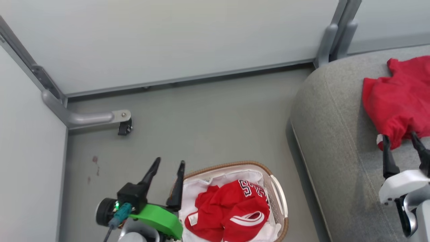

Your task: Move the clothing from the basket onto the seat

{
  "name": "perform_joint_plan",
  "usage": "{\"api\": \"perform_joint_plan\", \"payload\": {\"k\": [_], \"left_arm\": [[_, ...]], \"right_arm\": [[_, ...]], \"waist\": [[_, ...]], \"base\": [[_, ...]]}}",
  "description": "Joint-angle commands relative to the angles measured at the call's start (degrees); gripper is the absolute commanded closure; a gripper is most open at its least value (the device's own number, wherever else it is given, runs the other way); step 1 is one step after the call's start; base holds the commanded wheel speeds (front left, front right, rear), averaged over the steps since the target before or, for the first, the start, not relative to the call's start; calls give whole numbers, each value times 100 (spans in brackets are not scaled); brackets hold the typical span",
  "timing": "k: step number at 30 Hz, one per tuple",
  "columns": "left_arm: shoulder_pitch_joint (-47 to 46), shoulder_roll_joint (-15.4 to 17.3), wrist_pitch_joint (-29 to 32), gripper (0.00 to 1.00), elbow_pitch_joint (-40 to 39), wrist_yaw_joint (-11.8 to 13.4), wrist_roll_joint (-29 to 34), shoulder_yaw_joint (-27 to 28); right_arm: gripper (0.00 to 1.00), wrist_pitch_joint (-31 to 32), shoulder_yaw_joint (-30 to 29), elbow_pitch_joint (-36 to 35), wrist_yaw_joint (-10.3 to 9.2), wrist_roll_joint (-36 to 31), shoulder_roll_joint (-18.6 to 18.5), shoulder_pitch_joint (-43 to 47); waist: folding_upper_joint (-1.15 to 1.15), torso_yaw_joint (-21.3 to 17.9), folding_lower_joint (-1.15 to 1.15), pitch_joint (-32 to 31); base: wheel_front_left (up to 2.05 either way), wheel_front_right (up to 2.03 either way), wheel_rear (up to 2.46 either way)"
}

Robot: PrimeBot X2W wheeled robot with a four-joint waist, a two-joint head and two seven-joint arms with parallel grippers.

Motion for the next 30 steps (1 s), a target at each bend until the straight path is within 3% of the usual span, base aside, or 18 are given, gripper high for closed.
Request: {"api": "perform_joint_plan", "payload": {"k": [1,14,30], "left_arm": [[112,3,2,0,42,33,74,140],[251,-8,2,0,246,69,352,1038],[448,-10,3,0,207,144,351,1359]], "right_arm": [[0,-26,42,-73,-8,71,28,136],[0,-26,729,-517,-8,417,436,357],[0,-26,1005,-468,-8,523,669,312]], "waist": [[0,64,0,-272],[0,423,0,-532],[0,623,0,-584]], "base": [[0,0,0],[0,0,0],[0,0,0]]}}
